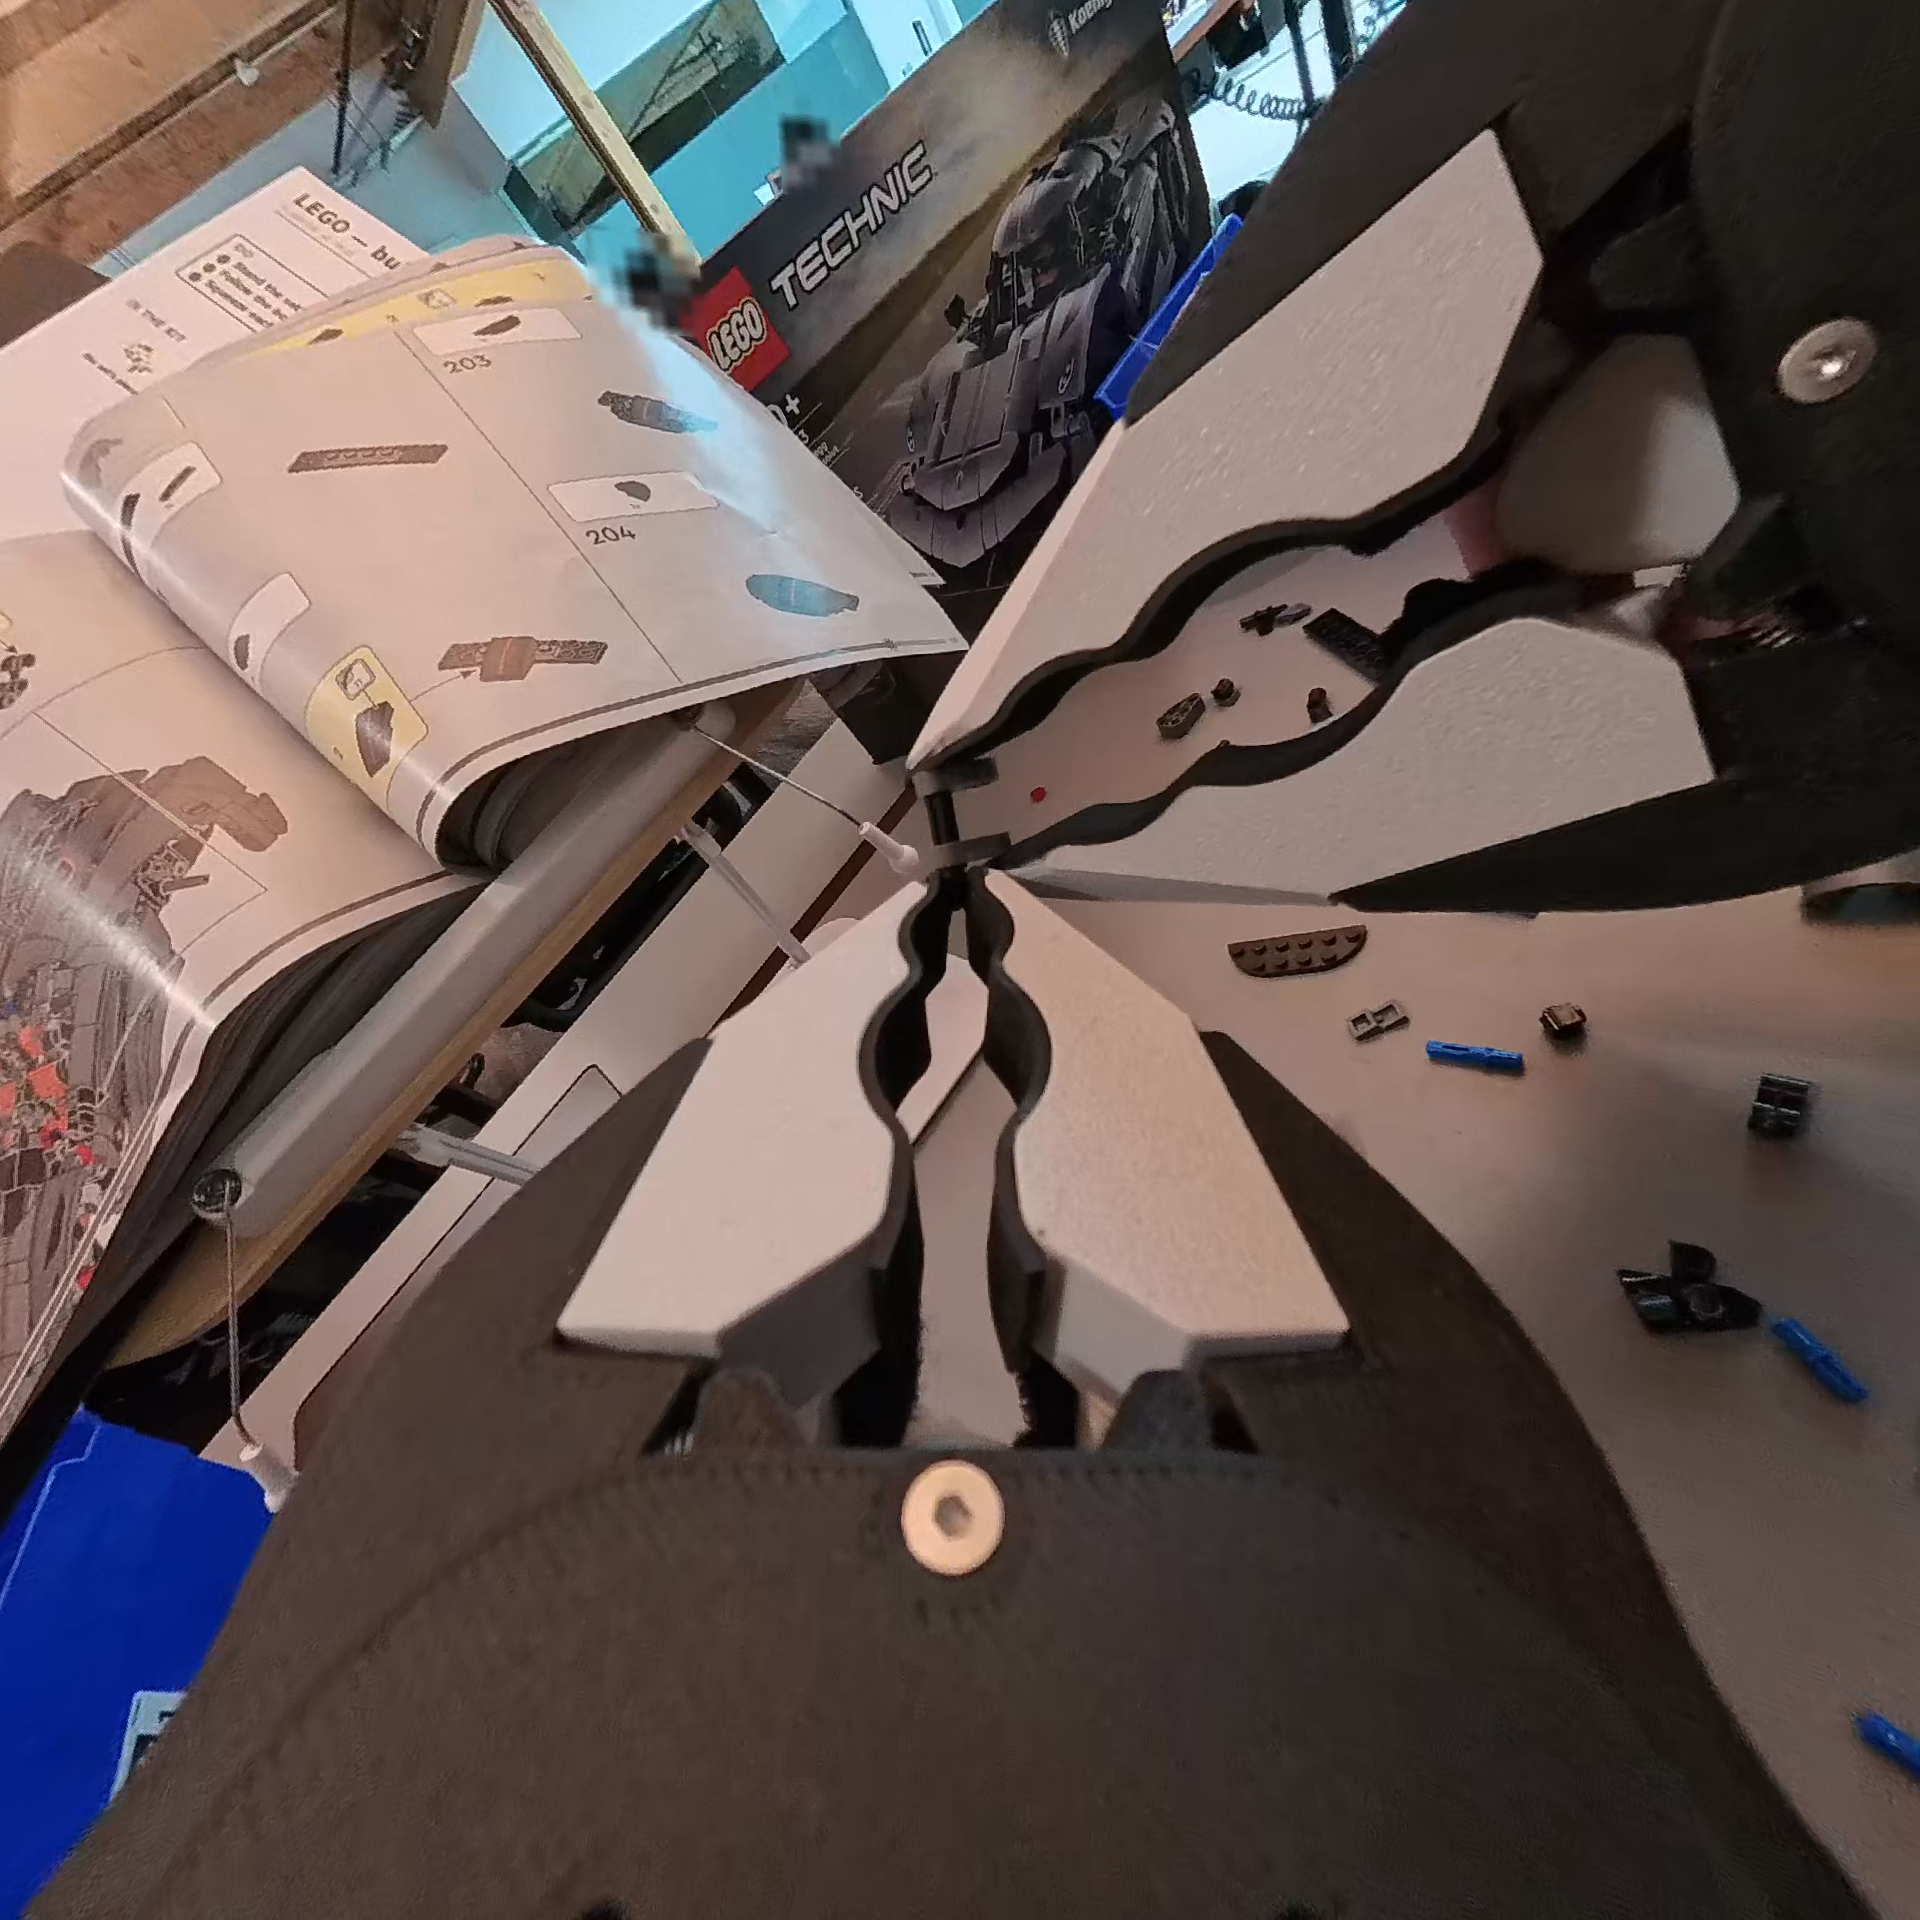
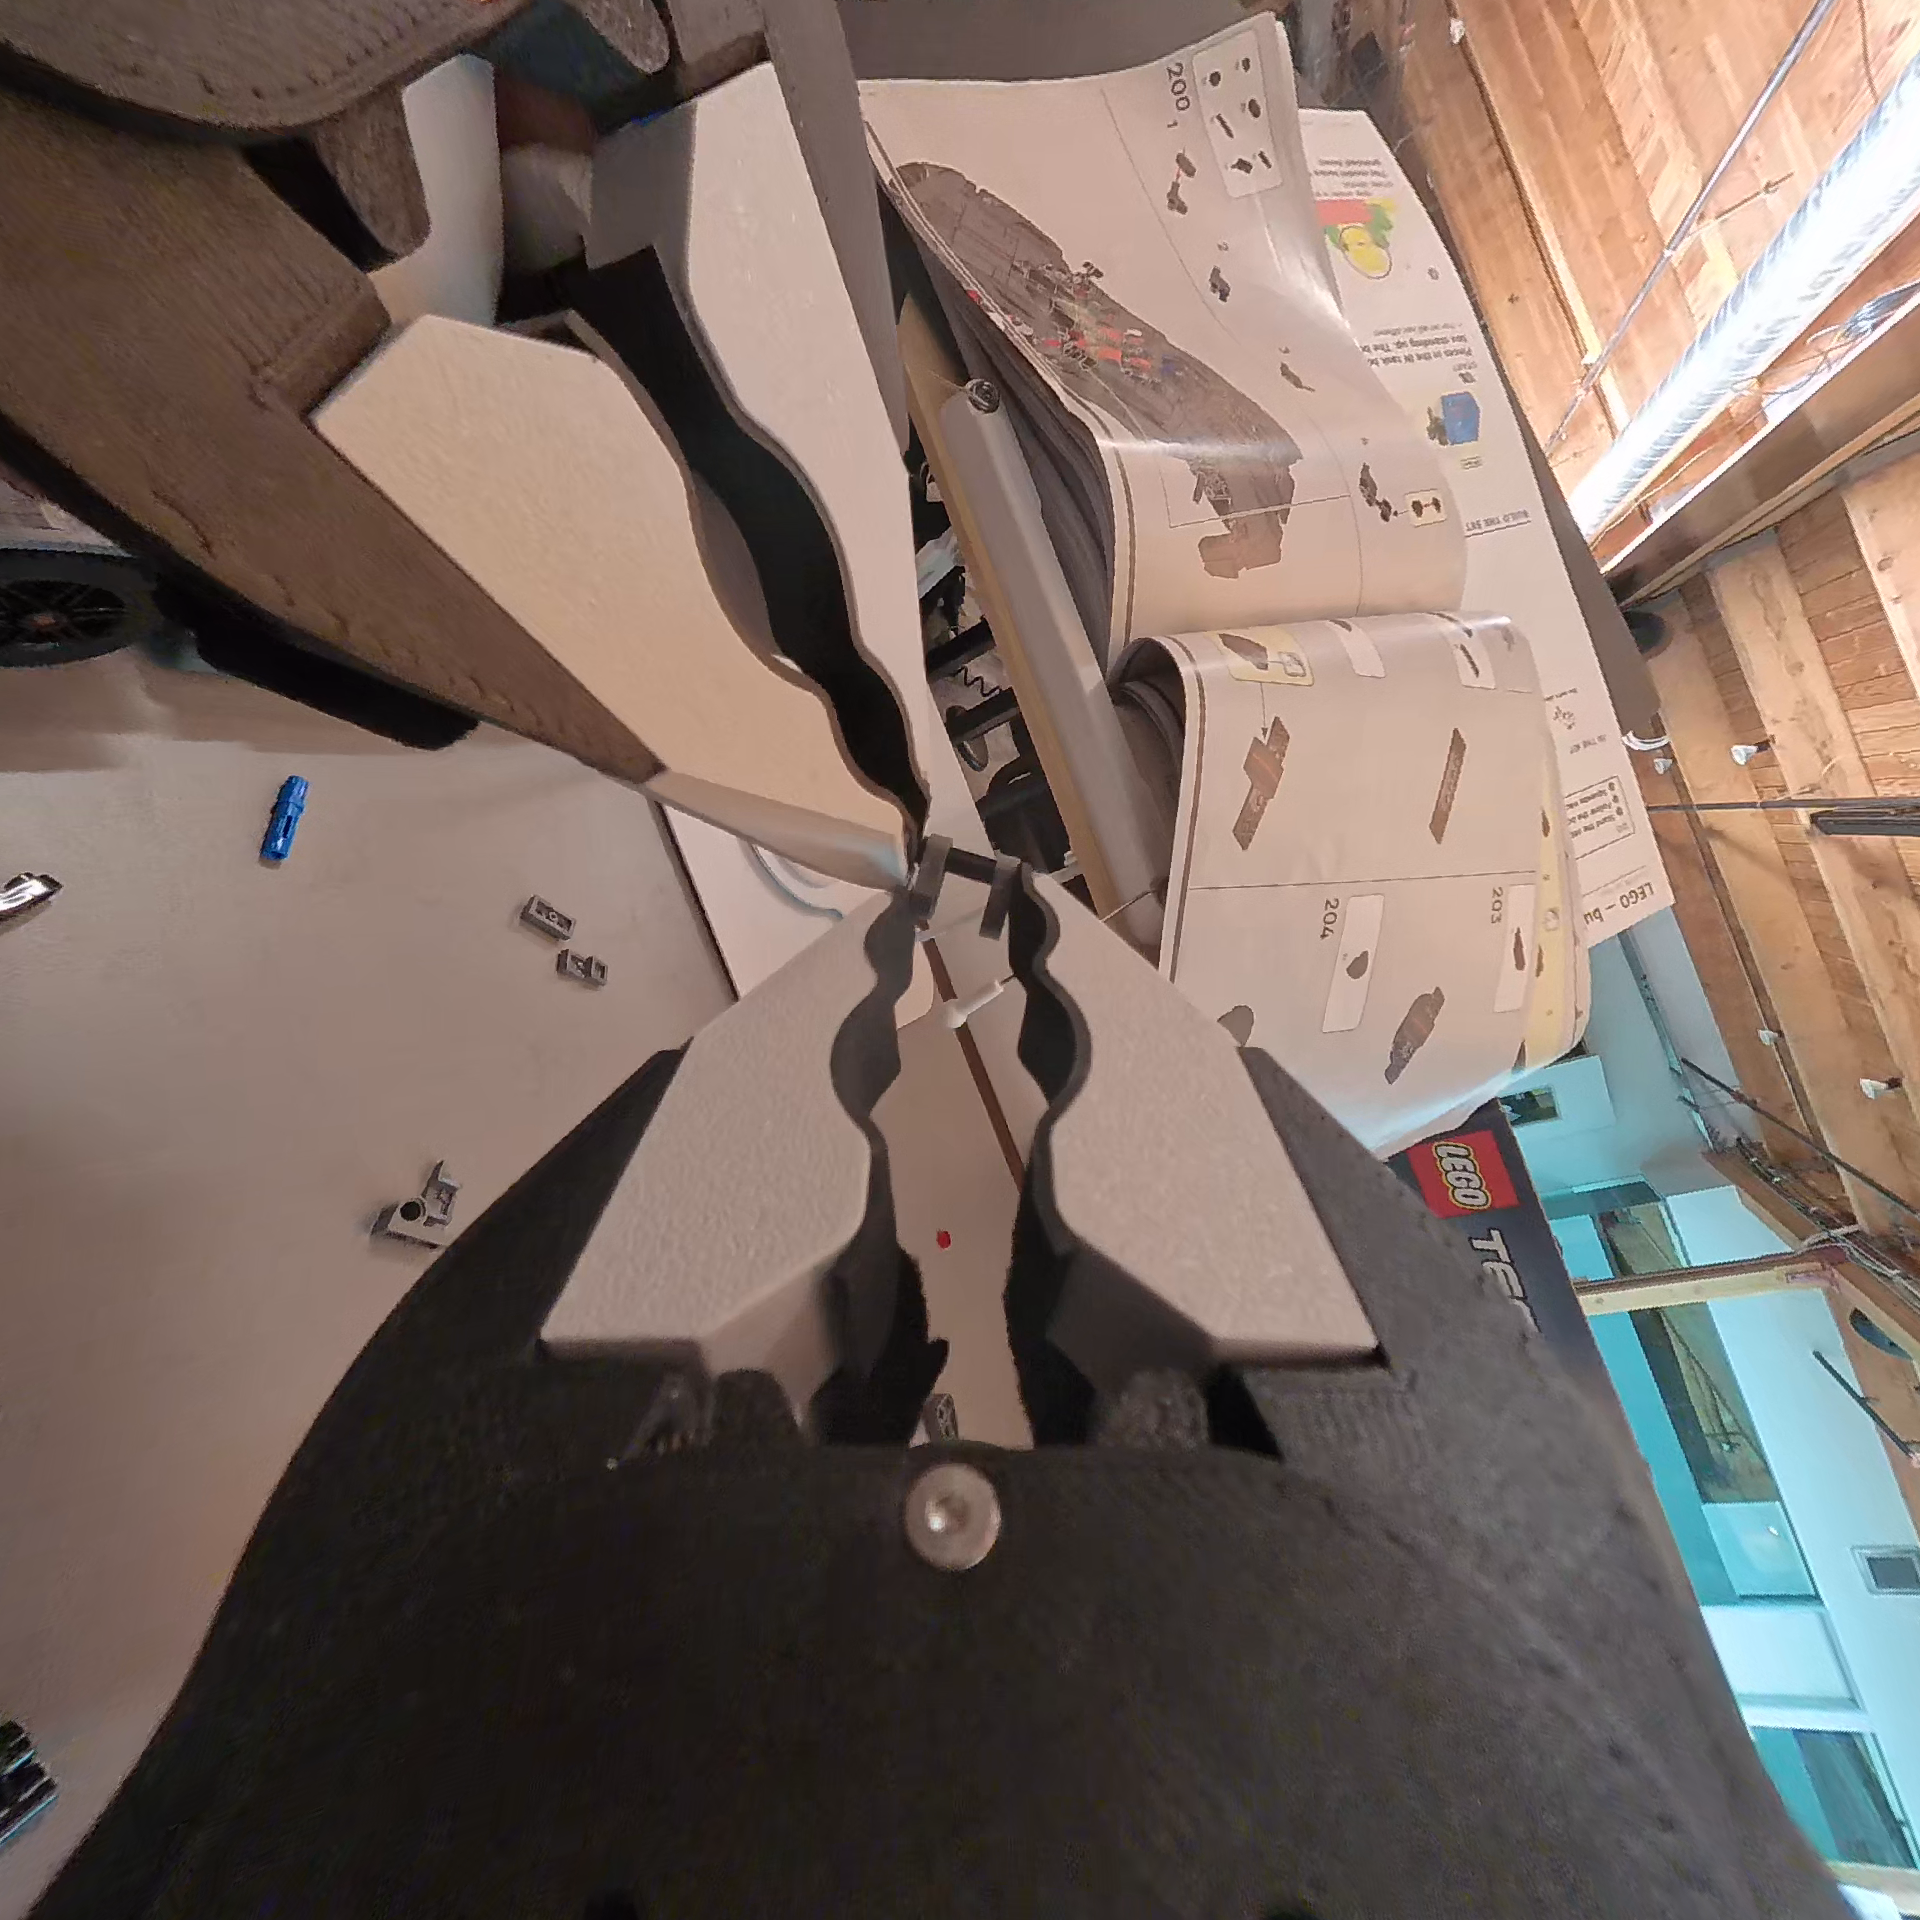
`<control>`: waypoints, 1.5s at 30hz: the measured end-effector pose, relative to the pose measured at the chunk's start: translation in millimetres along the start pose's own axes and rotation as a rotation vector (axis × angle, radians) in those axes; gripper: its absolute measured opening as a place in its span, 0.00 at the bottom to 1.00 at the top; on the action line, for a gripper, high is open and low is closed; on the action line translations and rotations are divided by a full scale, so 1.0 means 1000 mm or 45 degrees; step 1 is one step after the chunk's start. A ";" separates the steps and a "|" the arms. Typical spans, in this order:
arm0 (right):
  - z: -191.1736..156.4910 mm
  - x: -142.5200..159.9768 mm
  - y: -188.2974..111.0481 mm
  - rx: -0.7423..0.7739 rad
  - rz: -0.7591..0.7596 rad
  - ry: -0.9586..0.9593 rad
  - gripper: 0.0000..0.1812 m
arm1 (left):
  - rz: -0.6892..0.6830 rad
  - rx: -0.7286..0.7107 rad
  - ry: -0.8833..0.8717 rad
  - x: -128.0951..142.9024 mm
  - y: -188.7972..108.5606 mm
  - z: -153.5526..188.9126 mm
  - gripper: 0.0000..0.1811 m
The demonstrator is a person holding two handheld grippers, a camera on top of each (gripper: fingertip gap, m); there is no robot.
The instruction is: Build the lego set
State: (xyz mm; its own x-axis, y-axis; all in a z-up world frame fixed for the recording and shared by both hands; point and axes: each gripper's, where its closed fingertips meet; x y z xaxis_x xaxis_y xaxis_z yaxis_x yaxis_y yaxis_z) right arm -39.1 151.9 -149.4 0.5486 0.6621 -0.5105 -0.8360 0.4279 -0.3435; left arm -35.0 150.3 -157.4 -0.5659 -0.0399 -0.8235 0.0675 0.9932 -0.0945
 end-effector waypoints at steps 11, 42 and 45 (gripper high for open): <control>-0.002 0.001 0.001 -0.011 -0.021 -0.017 0.07 | -0.016 -0.005 0.019 0.002 0.001 0.001 0.00; -0.024 0.024 -0.001 -0.519 0.261 0.369 0.13 | -0.036 0.266 -0.010 0.015 0.002 0.021 0.01; -0.022 0.023 0.002 -0.438 0.225 0.316 0.10 | -0.041 0.248 -0.081 0.014 0.004 0.020 0.01</control>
Point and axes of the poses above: each gripper's, where its closed fingertips meet, y out along the fingers, x out of its underside, z = x × y across the jaws, and after that the axes turned 12 degrees about -x, right-handed
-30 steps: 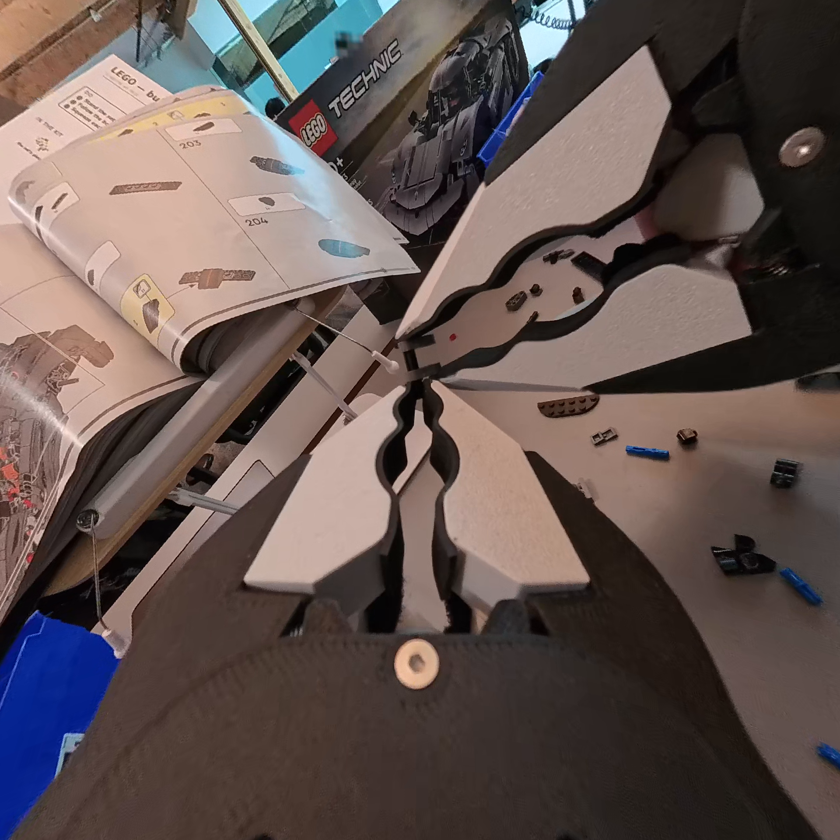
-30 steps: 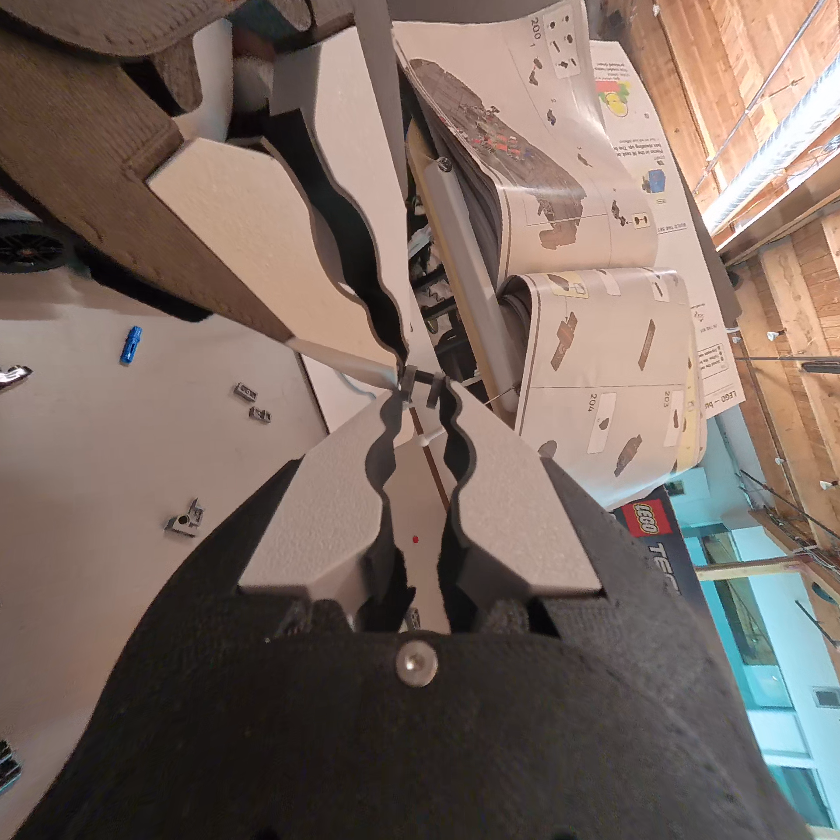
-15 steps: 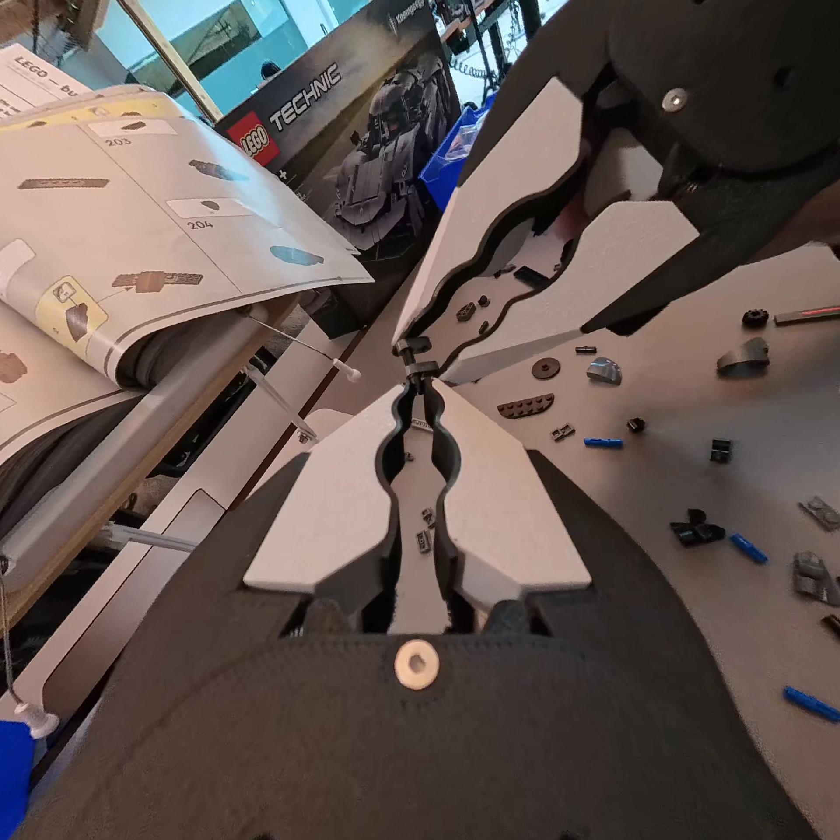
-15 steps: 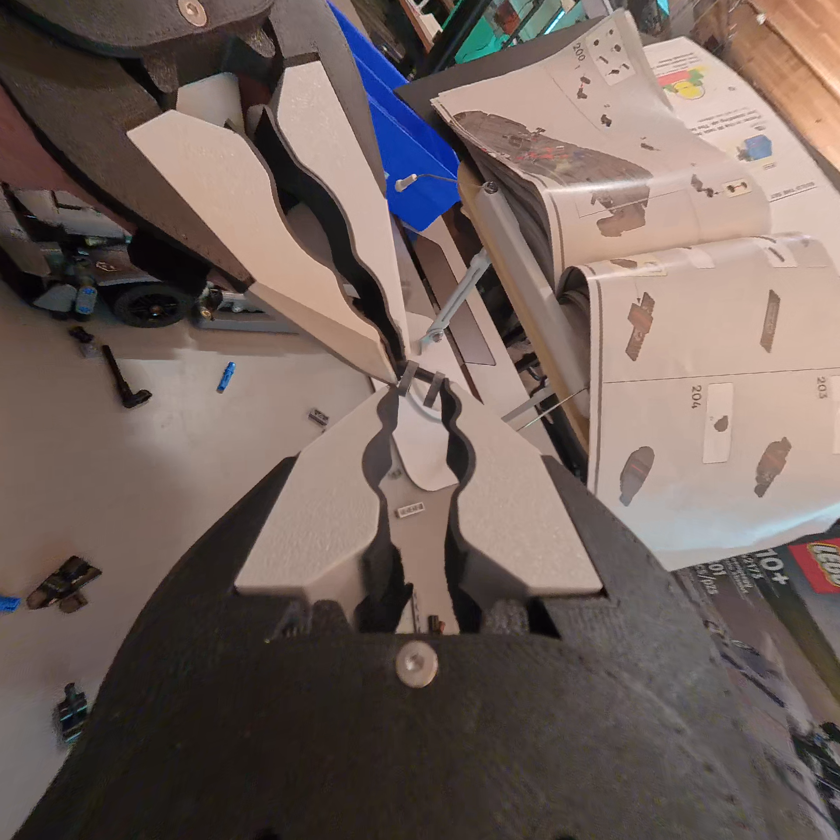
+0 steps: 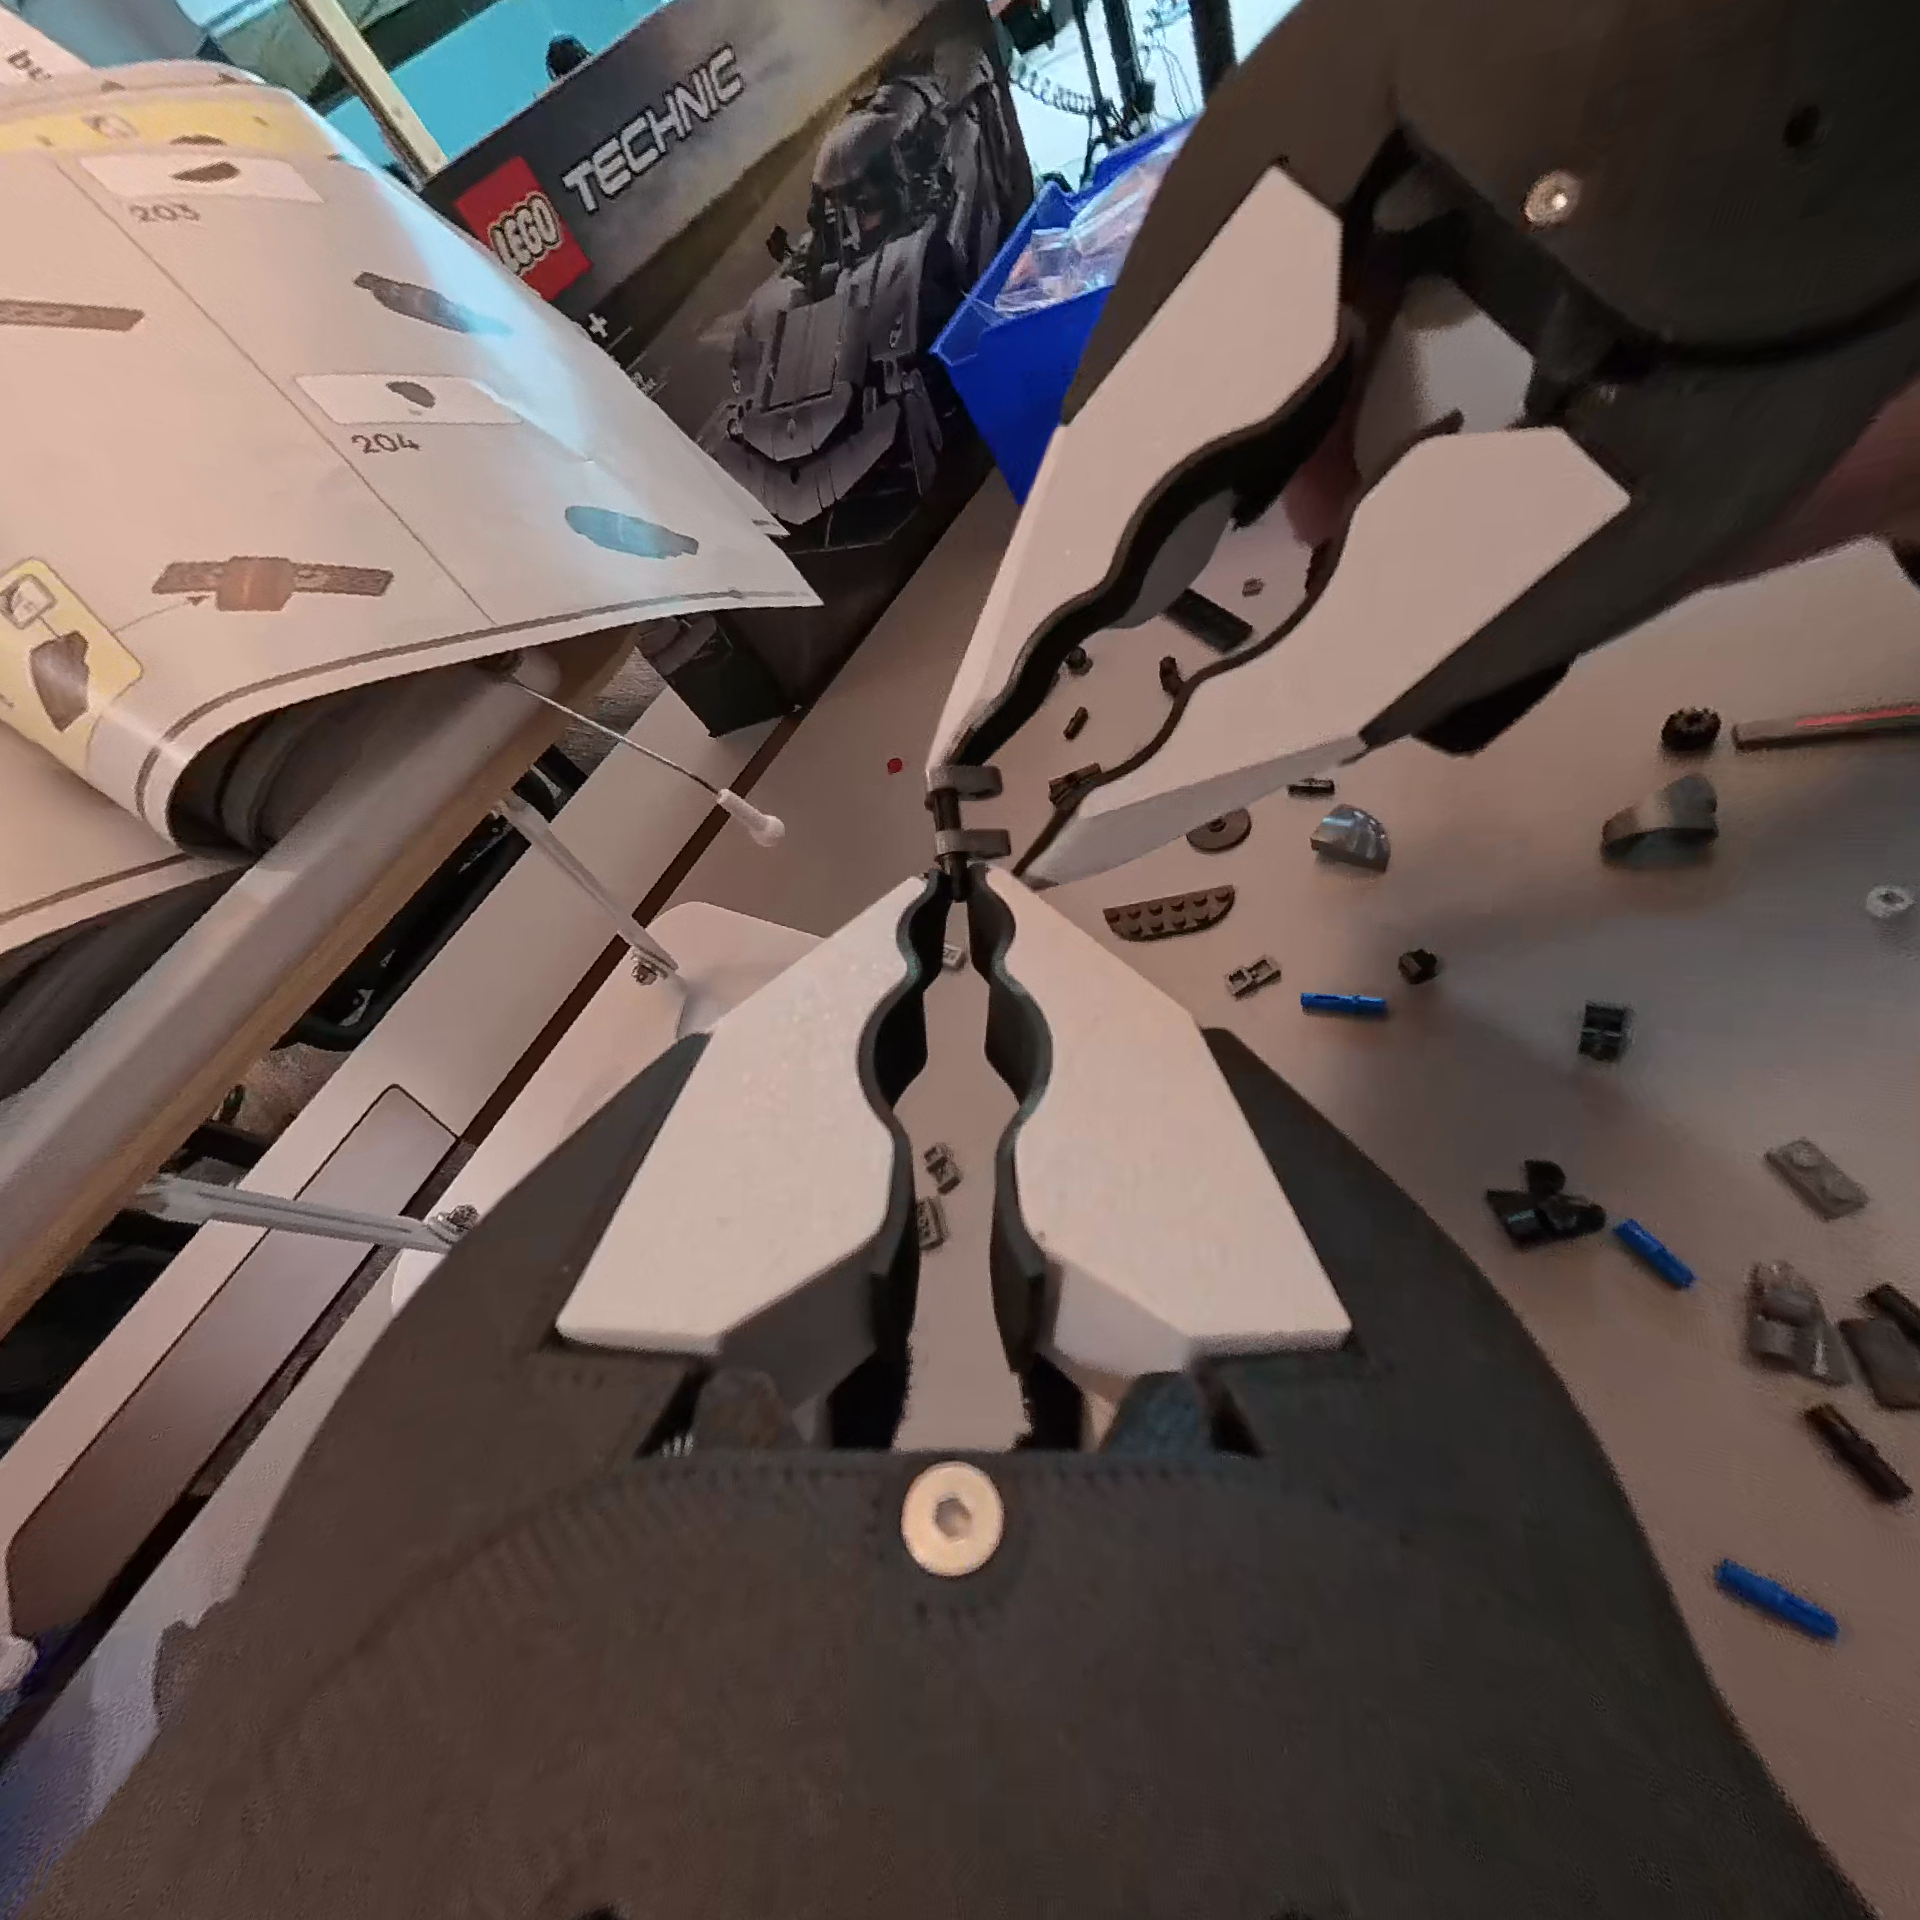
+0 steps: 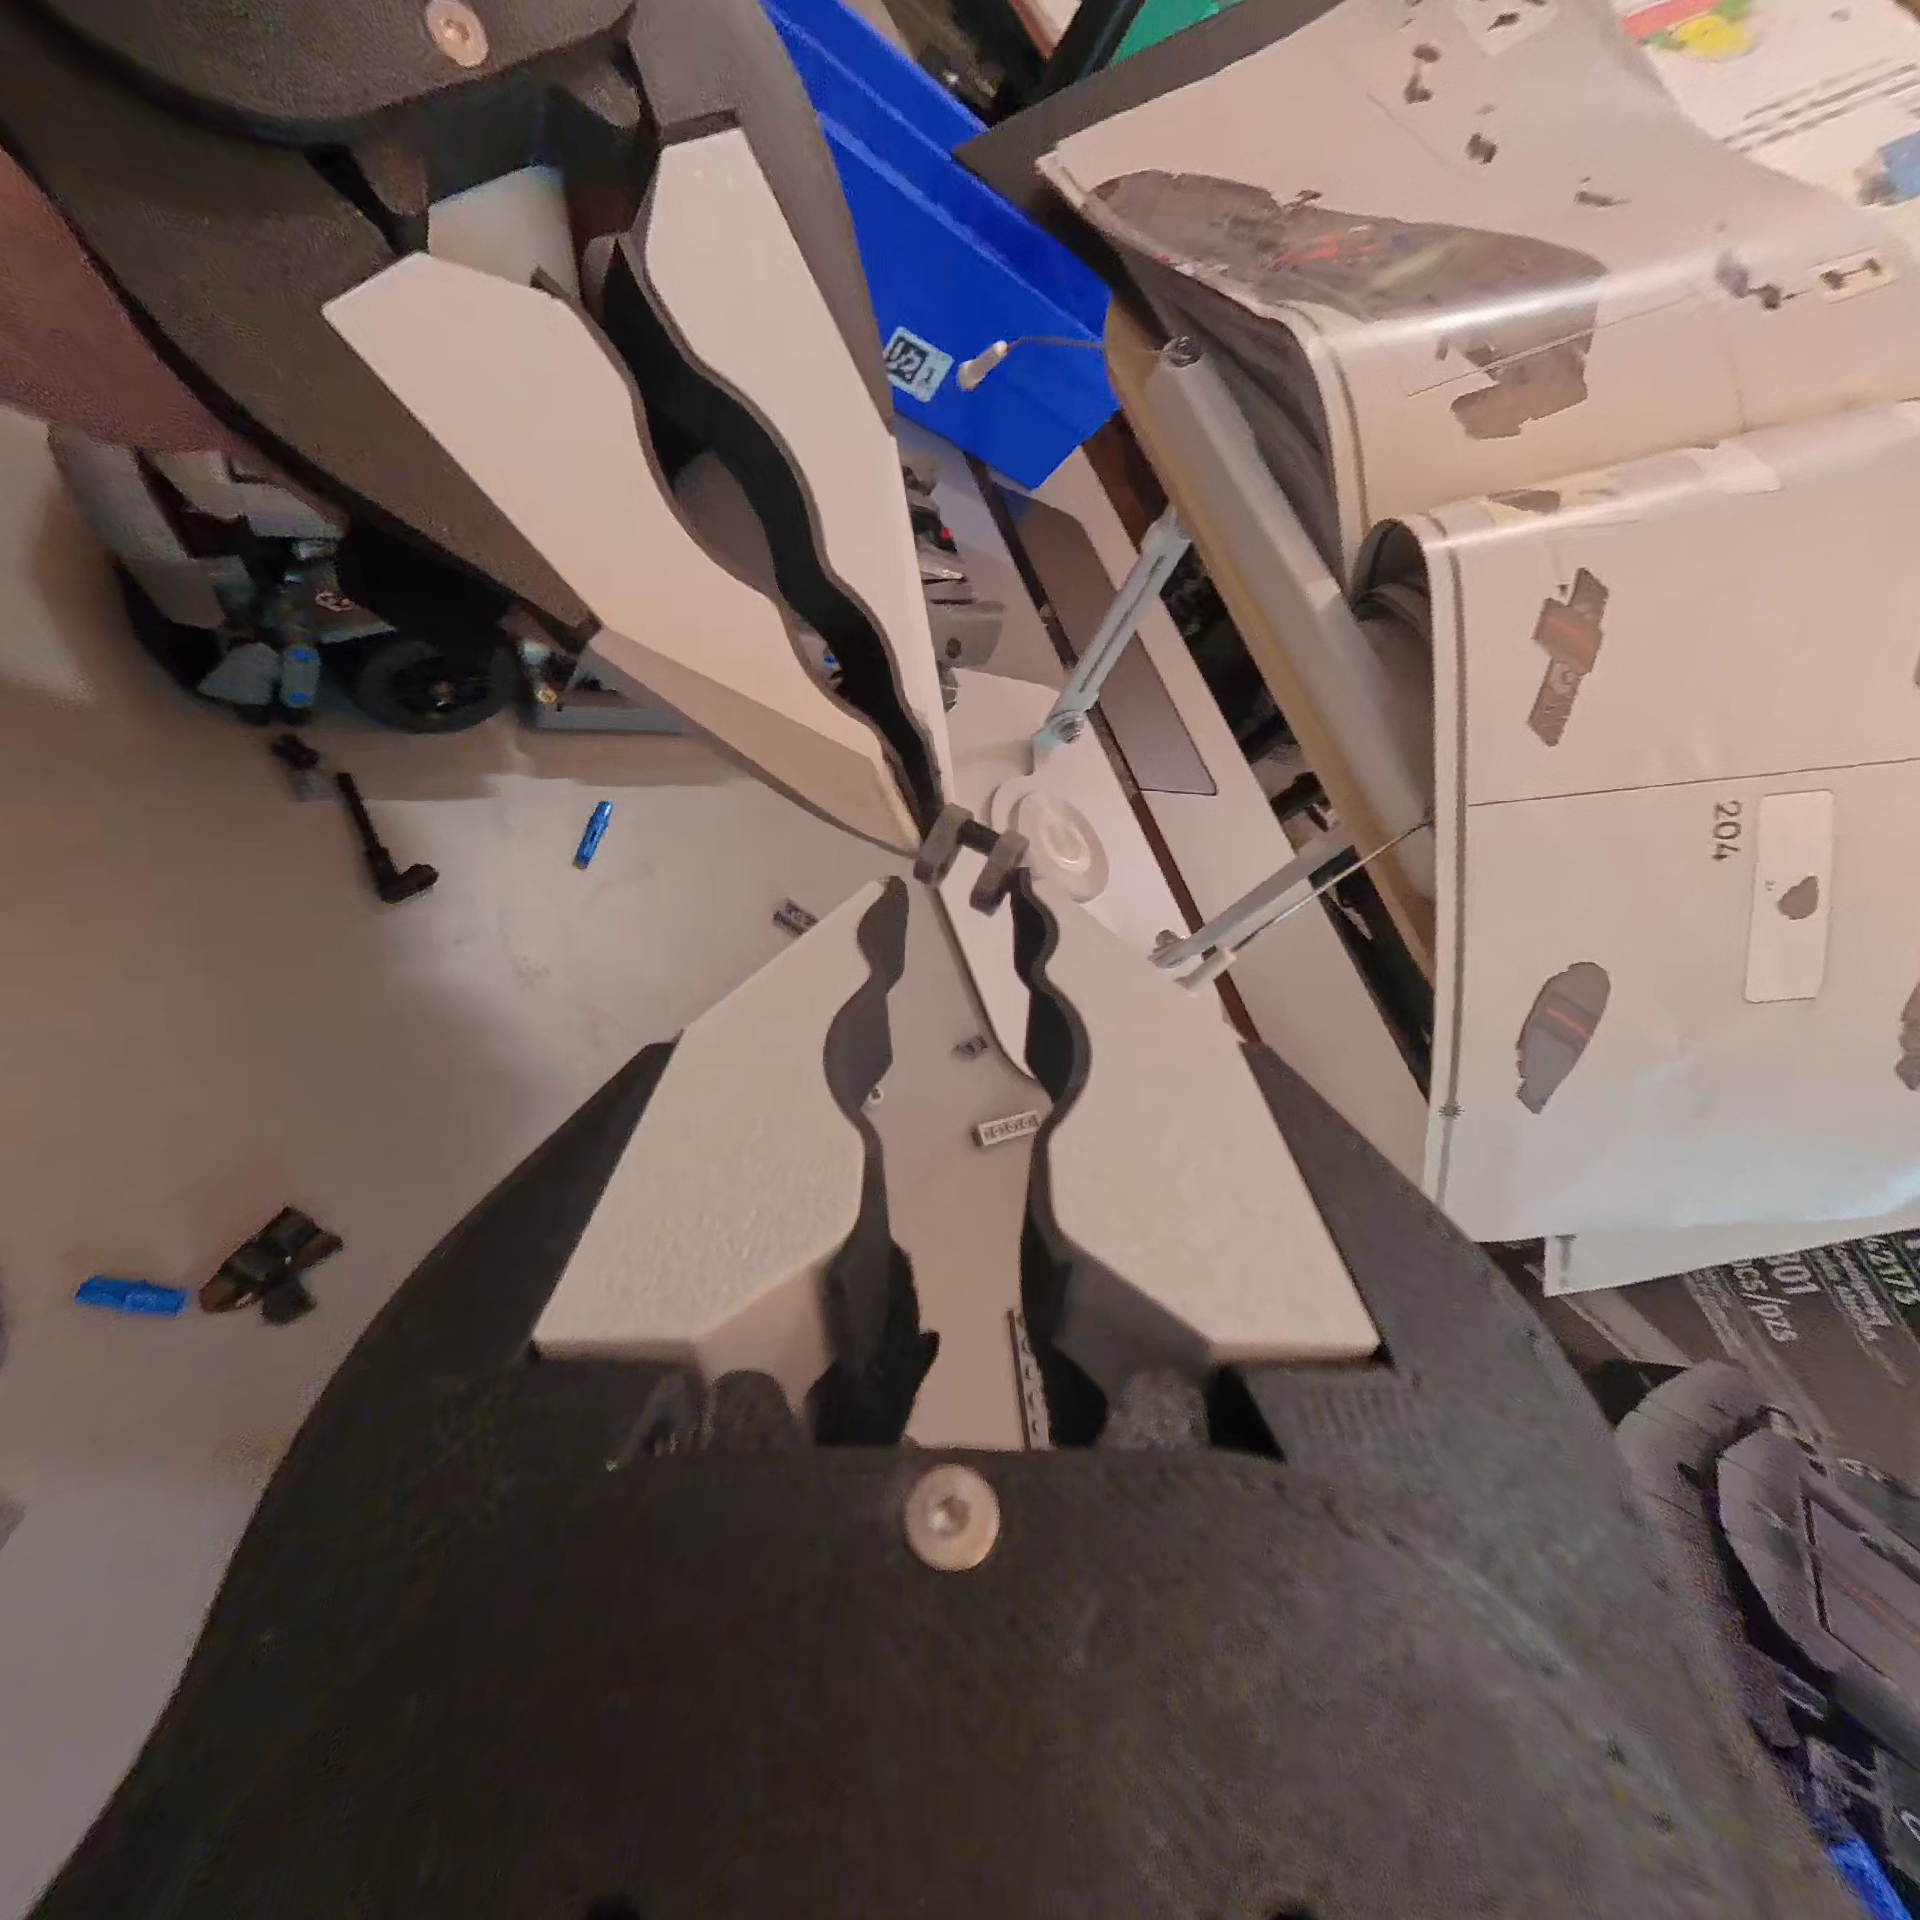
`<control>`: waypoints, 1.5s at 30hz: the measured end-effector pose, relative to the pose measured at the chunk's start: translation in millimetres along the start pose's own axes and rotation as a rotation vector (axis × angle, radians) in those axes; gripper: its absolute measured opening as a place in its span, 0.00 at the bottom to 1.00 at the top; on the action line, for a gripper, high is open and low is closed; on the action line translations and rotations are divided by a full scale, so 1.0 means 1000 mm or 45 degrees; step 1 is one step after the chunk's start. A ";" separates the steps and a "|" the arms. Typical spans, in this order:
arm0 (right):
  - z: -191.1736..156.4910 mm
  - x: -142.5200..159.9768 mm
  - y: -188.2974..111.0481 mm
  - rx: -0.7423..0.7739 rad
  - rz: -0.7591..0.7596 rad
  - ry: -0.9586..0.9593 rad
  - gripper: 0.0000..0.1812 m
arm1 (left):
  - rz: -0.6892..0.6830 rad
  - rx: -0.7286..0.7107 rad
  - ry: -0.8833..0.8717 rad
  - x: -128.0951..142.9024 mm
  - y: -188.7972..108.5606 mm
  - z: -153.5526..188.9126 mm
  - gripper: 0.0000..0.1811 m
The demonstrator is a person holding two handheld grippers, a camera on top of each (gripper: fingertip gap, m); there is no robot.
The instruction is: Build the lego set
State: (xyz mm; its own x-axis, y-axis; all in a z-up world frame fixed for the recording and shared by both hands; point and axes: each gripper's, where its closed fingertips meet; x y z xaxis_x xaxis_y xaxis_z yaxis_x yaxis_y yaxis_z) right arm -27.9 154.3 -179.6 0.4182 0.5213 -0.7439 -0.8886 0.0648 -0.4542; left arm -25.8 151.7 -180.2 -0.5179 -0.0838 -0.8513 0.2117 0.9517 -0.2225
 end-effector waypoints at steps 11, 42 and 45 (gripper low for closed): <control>0.005 0.001 0.001 0.091 -0.066 -0.036 0.09 | -0.014 -0.064 0.062 -0.002 0.003 0.003 0.01; -0.013 -0.011 -0.010 0.091 -0.099 -0.496 0.09 | 0.081 0.516 -0.398 -0.012 -0.019 0.021 0.03; -0.011 -0.013 -0.011 0.114 -0.101 -0.493 0.10 | 0.070 0.515 -0.434 -0.013 -0.019 0.020 0.02</control>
State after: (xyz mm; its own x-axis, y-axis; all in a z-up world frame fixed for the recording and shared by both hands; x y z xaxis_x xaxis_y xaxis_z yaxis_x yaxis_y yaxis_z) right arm -21.7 137.2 -170.8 0.3991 0.7928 -0.4607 -0.8766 0.1826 -0.4452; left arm -6.3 128.7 -173.9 -0.2124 -0.1928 -0.9580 0.5686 0.7729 -0.2817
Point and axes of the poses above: each gripper's, where its closed fingertips meet, y out along the fingers, x out of its underside, z = x × y across the jaws, and after that the axes turned 12 degrees about -x, right-handed
